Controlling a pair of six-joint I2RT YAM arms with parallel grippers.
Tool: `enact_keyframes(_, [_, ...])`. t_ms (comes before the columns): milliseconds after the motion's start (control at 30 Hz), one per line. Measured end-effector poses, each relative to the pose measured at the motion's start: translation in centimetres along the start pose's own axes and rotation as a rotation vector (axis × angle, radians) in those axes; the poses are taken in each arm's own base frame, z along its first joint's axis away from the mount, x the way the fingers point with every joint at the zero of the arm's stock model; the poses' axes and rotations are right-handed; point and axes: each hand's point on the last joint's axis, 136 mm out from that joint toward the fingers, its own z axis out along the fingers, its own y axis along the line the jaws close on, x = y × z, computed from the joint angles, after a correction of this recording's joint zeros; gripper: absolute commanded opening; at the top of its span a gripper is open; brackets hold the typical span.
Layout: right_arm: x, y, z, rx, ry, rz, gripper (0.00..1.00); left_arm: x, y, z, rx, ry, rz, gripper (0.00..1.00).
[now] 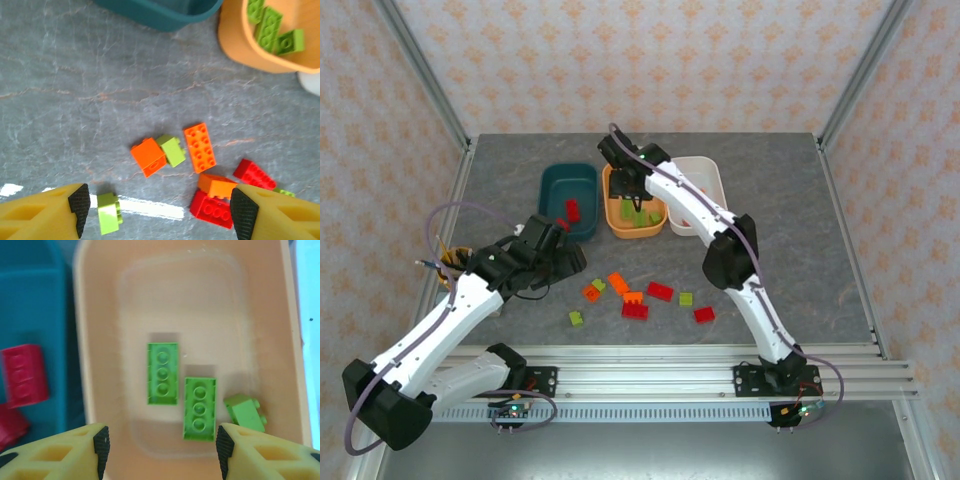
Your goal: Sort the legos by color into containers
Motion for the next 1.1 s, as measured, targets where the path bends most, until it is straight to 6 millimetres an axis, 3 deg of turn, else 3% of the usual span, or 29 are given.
enact_keyframes(167, [1.3, 0.7, -7.4, -0.102, -0.070, -0.051, 0.59, 1.6, 1.3, 1.0, -0.037, 0.056, 0.005, 0.74])
enact_keyframes(233, [2.9, 0.4, -10.0, -0.147, -0.088, -0.076, 0.59, 2.2, 1.7, 1.3, -0.043, 0.076, 0.006, 0.71])
enact_keyframes(333, [5.8, -0.6, -12.4, -0.205, -0.095, -0.104, 0.58, 2.8, 1.9, 1.6, -0.045, 0.100, 0.003, 0.67])
enact_keyframes(500, [12.1, -3.1, -11.9, -0.238, -0.019, -0.145, 0.58, 3.4, 1.9, 2.7, -0.073, 0.151, 0.019, 0.62])
enact_keyframes(633, [17.4, -5.3, -10.0, -0.233, 0.082, -0.167, 0.58, 3.7, 1.2, 4.3, -0.098, 0.213, 0.091, 0.66])
enact_keyframes(700, [19.0, -6.3, -9.7, -0.229, 0.110, -0.161, 0.58, 3.6, 0.4, 4.8, -0.094, 0.241, 0.160, 0.68])
enact_keyframes(767, [19.5, -6.9, -10.0, -0.232, 0.112, -0.150, 0.59, 3.5, -0.7, 5.2, -0.078, 0.268, 0.251, 0.68])
enact_keyframes(933, [18.6, -6.7, -12.0, -0.291, 0.043, -0.118, 0.61, 4.0, -3.4, 6.6, -0.047, 0.336, 0.525, 0.69])
enact_keyframes(1100, [18.7, -7.0, -12.8, -0.324, 0.010, -0.093, 0.64, 5.1, -3.2, 8.3, -0.065, 0.407, 0.688, 0.71])
